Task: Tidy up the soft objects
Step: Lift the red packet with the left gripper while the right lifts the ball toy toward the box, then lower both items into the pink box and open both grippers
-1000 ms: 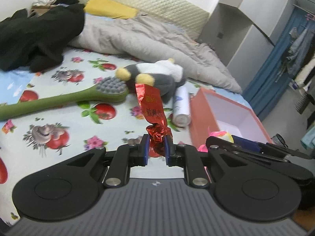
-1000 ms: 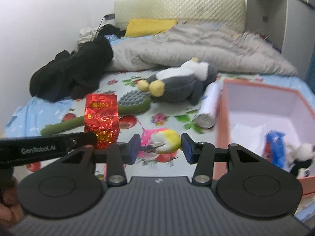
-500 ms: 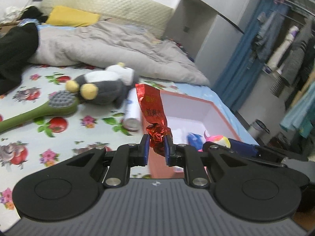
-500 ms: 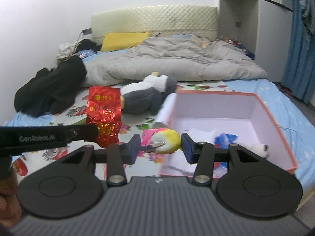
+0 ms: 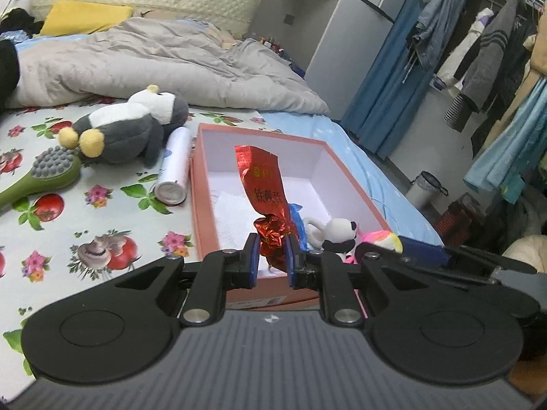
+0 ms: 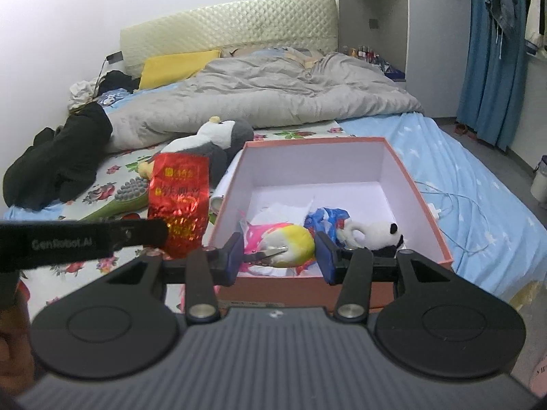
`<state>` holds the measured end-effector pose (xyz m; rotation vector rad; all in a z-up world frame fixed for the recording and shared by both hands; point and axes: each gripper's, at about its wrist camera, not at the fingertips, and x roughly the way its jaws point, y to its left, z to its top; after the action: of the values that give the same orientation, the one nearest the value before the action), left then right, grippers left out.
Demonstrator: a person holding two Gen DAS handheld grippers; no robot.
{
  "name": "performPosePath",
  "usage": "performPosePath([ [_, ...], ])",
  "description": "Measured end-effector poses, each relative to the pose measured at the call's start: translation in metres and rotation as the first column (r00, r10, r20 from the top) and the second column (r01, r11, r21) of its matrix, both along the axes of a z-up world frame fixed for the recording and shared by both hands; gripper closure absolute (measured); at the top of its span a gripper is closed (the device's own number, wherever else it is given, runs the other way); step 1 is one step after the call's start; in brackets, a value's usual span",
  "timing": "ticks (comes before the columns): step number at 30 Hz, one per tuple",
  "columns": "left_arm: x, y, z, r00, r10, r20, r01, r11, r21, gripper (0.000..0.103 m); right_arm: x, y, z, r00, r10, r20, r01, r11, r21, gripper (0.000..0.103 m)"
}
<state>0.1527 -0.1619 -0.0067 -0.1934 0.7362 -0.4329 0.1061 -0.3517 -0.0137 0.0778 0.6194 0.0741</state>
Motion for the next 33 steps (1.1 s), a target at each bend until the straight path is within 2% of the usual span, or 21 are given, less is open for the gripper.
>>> performPosePath([
  [7,0.031,-0.027,-0.004,0.999,-0.031,-0.027,0.032,0.999,0.033,0.084,0.011,-0.024,-0.008,0.999,-0.028,-0.030,0.029,0.999,0.037,0.055],
  [15,0.079,-0.055,-0.020,0.996,-0.045,-0.083,0.051,0.996,0.071,0.084,0.047,-0.047,-0.022,0.997,-0.042,-0.068,0.046,0.997,0.063,0.055],
  [26,0.140,-0.069,-0.049,0.986,-0.022,-0.163,0.041,0.993,0.112,0.084,0.102,-0.070,-0.049,0.991,-0.037,-0.129,0.048,0.995,0.084,0.054],
  [33,0.163,-0.079,-0.066,0.981,-0.011,-0.194,0.037,0.991,0.130,0.084,0.128,-0.080,-0.067,0.986,-0.032,-0.161,0.049,0.993,0.104,0.054],
])
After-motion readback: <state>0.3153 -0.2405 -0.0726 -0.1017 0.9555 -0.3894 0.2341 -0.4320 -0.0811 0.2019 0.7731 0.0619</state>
